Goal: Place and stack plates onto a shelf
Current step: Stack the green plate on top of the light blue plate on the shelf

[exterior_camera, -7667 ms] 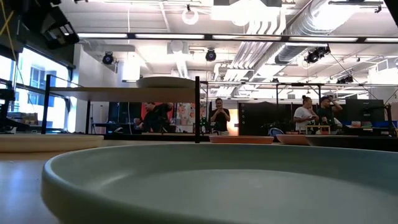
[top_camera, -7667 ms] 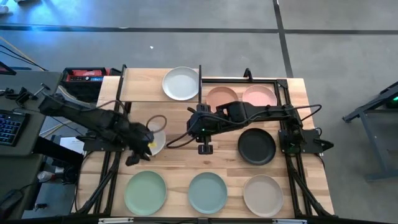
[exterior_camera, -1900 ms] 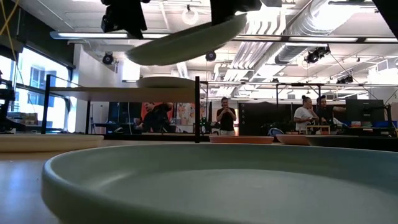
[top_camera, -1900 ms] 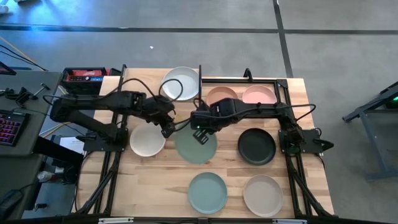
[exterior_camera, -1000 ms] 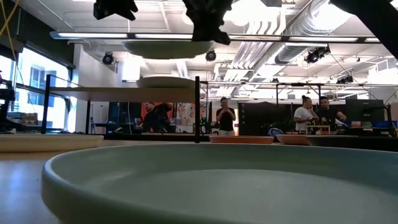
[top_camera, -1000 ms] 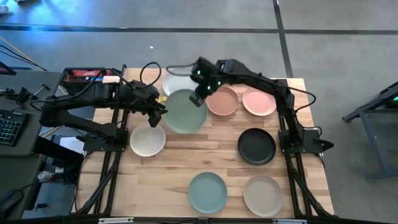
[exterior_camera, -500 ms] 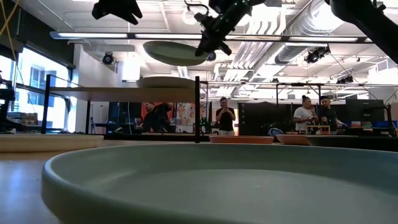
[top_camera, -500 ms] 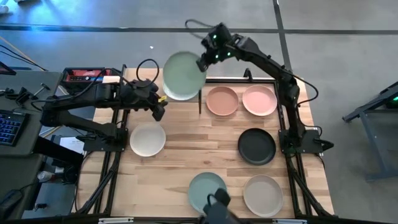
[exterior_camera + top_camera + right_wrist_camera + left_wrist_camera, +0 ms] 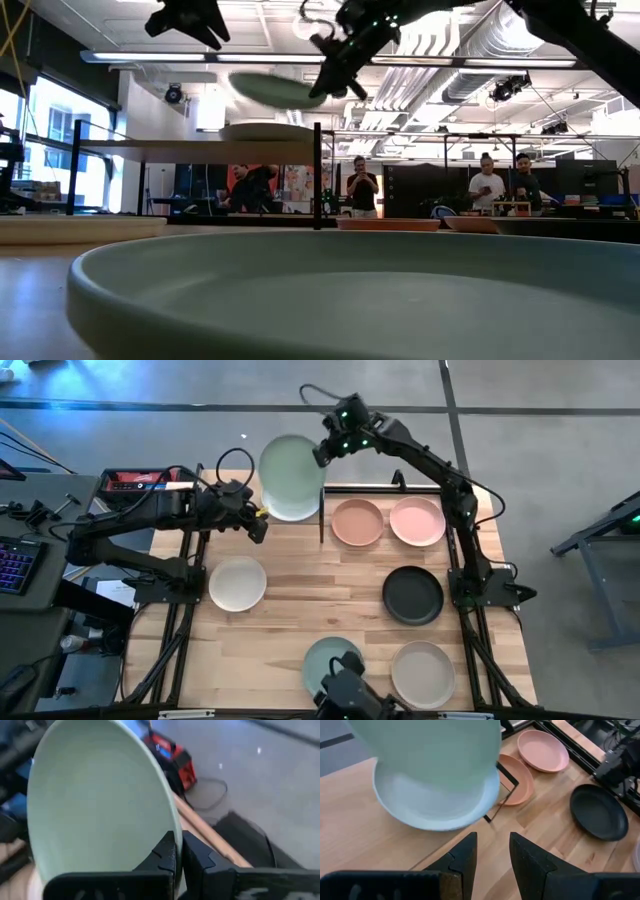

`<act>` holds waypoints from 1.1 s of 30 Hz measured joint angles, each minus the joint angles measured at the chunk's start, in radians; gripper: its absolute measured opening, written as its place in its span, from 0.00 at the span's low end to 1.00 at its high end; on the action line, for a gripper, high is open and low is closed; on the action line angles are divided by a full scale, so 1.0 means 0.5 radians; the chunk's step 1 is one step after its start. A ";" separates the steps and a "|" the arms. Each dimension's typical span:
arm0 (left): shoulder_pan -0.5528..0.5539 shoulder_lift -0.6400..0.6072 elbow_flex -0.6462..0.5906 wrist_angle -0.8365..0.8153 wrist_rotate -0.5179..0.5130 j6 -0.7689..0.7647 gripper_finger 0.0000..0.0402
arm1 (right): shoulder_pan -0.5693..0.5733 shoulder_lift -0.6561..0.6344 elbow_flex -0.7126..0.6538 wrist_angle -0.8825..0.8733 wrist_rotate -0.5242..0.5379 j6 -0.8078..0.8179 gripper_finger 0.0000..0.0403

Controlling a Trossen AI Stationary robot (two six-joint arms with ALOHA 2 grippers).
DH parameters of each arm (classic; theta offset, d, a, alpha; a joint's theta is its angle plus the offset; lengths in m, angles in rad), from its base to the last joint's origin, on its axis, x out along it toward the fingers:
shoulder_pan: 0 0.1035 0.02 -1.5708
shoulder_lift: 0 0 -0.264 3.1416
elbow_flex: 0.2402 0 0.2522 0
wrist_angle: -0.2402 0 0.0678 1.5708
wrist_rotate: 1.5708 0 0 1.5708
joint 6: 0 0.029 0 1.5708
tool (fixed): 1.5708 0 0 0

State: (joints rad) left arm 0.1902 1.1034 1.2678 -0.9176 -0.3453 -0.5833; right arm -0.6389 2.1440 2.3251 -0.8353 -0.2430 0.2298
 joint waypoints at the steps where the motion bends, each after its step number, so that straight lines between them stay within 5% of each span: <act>1: 0.005 0.000 0.000 0.000 -0.001 0.000 0.26 | 0.008 0.018 -0.001 -0.014 0.010 -0.005 0.00; 33: 0.015 0.000 0.000 -0.012 0.002 0.071 0.26 | 0.138 0.142 0.000 -0.086 0.277 0.072 0.00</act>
State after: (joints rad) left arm 0.1978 1.1034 1.2678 -0.9237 -0.3443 -0.5476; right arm -0.5701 2.2150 2.3249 -0.8782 -0.1047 0.2660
